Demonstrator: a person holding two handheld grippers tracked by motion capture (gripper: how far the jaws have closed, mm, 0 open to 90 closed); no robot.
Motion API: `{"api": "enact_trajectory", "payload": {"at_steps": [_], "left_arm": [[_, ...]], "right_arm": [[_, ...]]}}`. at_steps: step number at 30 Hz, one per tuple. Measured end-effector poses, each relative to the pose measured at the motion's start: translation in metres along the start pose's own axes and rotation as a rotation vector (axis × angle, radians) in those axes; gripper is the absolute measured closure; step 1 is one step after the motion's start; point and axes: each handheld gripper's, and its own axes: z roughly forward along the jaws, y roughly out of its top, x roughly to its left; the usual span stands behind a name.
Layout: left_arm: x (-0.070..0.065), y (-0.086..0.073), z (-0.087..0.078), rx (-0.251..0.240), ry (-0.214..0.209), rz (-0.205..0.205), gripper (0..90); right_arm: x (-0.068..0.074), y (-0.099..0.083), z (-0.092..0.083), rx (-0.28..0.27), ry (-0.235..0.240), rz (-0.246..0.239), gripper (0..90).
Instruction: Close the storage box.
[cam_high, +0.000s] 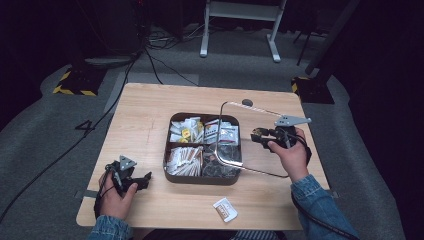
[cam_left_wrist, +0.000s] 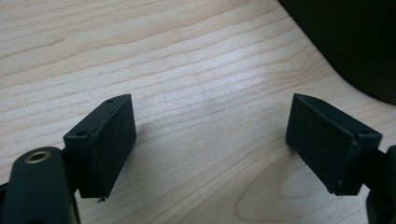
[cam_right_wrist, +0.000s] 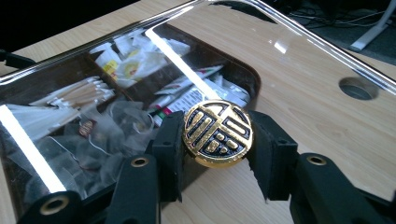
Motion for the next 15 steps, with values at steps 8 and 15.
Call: {"api": "enact_trajectory", "payload": {"at_steps": [8,15], "left_arm": [[0.0,0.0,0.0,0.0,0.0,0.0,16.4],[0.0,0.001,0.001,0.001,-0.003,0.003,15.7]], "right_arm": [[0.017,0.018,0.016,0.011,0.051,-0.009,58.3],[0.03,0.031,0.024,0.023,0.07,-0.035,58.3]]}}
